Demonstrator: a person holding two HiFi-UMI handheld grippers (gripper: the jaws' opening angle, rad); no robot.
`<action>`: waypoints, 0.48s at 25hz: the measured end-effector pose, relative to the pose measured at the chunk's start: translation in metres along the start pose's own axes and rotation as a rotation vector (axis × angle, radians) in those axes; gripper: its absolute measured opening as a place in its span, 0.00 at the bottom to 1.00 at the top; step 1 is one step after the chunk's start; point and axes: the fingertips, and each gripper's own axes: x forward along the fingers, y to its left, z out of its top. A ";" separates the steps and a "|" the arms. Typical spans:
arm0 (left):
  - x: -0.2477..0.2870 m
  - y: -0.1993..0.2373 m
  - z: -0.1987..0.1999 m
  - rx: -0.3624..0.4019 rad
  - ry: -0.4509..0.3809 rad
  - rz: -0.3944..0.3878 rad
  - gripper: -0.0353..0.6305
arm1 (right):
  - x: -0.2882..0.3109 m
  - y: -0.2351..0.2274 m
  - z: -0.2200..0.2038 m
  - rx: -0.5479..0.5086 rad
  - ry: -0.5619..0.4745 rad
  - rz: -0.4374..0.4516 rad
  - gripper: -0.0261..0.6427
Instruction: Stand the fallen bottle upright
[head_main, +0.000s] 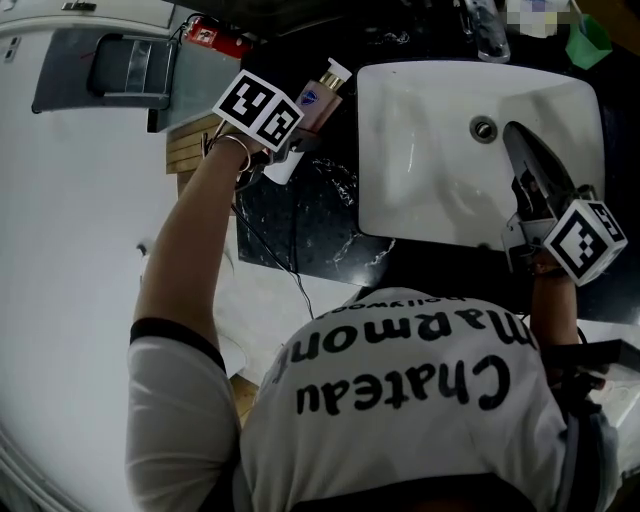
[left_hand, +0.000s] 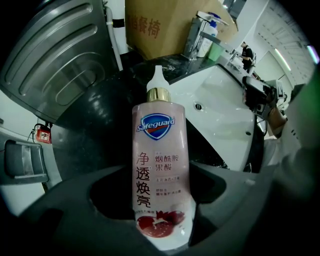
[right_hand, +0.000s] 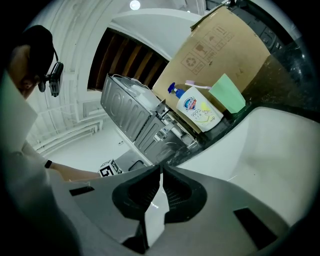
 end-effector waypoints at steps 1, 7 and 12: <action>0.000 0.001 0.001 -0.006 -0.025 0.001 0.53 | -0.001 -0.001 -0.001 -0.002 0.005 -0.008 0.08; -0.005 0.002 0.003 -0.047 -0.112 0.017 0.51 | -0.003 0.005 0.002 -0.015 0.010 0.013 0.08; -0.006 0.002 0.008 -0.032 -0.151 0.044 0.50 | -0.007 -0.001 0.002 -0.025 0.017 -0.024 0.08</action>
